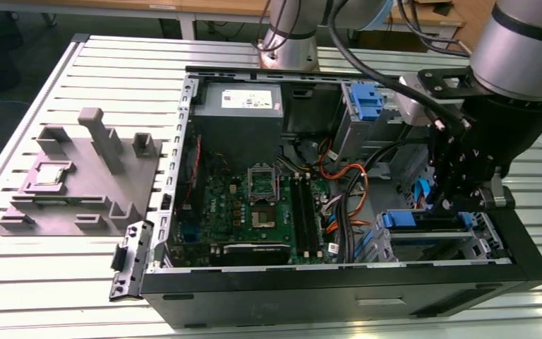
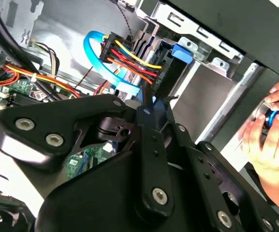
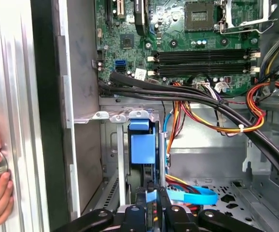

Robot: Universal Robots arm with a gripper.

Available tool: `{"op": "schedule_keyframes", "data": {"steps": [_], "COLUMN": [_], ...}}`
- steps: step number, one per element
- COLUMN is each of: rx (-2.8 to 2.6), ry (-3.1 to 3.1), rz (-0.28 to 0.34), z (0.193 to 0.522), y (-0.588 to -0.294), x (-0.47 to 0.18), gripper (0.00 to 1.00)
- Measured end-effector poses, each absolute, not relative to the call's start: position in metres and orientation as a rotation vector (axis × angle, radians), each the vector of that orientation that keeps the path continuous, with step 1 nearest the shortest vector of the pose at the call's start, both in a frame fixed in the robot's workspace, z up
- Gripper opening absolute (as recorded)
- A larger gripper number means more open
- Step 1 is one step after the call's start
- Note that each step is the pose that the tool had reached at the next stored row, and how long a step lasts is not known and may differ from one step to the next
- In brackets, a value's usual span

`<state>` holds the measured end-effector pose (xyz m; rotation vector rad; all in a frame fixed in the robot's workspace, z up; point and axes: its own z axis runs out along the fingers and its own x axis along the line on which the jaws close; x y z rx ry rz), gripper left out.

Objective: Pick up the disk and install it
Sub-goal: 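Insert the second disk wire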

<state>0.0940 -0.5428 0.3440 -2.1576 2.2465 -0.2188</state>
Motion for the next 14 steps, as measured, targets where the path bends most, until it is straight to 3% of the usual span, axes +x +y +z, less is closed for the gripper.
{"op": "schedule_keyframes", "data": {"steps": [3,5,14], "rx": [-2.158,-2.158,-2.158], "ry": [2.247,2.247,2.247], "rz": [-0.216,-0.215,-0.214], "z": [0.3491,0.3493,0.3494], "y": [-0.5428,-0.5428,-0.5428], "x": [0.0940,0.0940,0.0940], "gripper": [0.22,0.10,0.10]}}
